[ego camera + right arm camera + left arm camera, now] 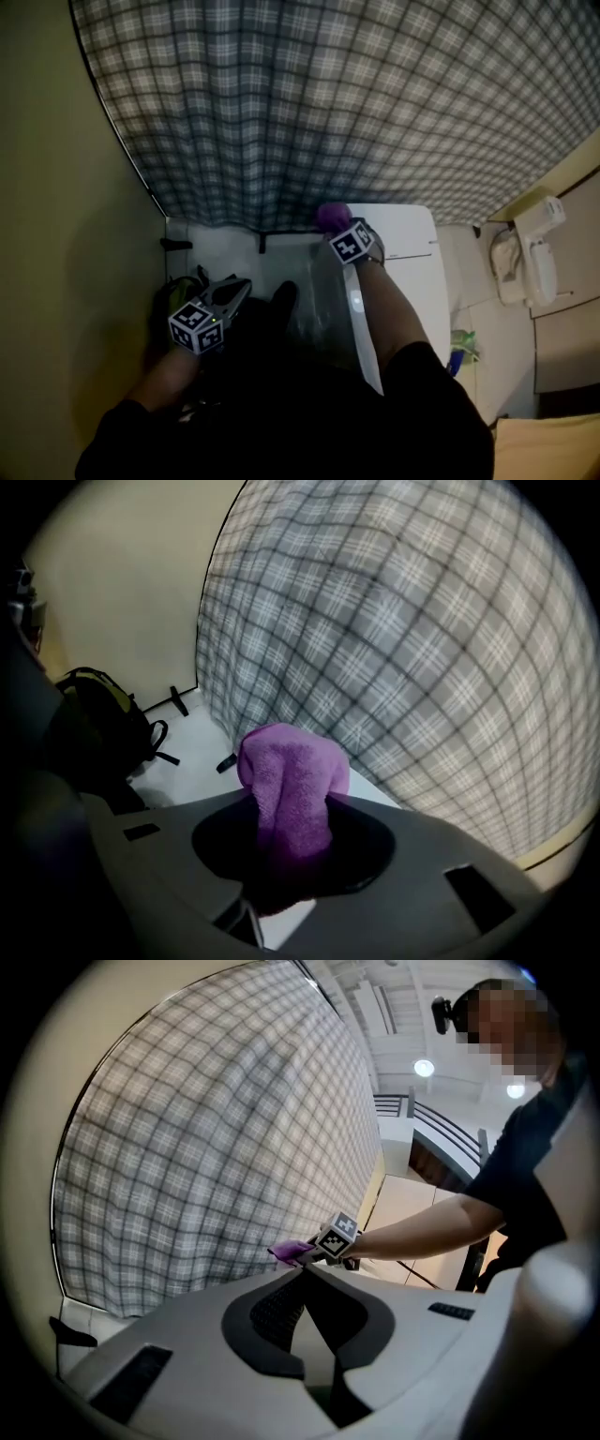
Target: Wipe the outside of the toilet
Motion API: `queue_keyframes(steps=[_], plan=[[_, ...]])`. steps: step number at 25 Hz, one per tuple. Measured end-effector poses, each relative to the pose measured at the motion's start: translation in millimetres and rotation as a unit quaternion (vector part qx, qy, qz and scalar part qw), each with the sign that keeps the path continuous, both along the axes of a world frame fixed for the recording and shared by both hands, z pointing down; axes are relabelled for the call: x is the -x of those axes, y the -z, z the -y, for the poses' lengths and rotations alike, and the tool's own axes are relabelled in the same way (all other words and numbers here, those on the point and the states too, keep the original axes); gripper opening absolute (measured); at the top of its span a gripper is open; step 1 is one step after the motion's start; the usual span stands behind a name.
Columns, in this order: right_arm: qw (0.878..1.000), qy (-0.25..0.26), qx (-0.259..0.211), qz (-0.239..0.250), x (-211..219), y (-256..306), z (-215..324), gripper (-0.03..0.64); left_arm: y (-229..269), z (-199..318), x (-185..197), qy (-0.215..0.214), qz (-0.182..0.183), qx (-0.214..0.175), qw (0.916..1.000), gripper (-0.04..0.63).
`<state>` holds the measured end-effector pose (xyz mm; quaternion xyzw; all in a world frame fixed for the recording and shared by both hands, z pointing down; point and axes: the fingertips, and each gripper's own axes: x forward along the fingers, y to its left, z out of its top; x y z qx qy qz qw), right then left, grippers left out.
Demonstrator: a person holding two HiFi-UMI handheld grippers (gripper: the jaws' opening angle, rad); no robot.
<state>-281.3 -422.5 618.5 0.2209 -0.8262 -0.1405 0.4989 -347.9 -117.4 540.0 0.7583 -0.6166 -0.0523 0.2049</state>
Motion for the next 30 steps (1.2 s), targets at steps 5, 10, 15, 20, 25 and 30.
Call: queue_keyframes(steps=[5,10,15,20,25,30], plan=[[0.999,0.013,0.01,-0.046,-36,-6,-22,0.114,5,4,-5,0.004,0.006,-0.012,0.9999,0.005],[0.998,0.028,0.017,-0.055,-101,-16,-83,0.106,26,4,-44,-0.025,0.031,-0.032,0.9987,0.005],[0.997,0.057,0.014,-0.043,-166,-22,-161,0.106,52,3,-102,-0.064,0.055,-0.063,0.9945,0.005],[0.995,0.091,0.016,-0.035,-244,-39,-236,0.106,71,-12,-184,-0.099,0.08,-0.092,0.9875,0.005],[0.995,0.076,0.045,-0.035,-293,-49,-279,0.106,83,-18,-220,-0.143,0.095,-0.102,0.9798,0.005],[0.996,0.037,0.067,-0.038,-361,-53,-297,0.106,102,-29,-252,-0.169,0.107,-0.119,0.9726,0.005]])
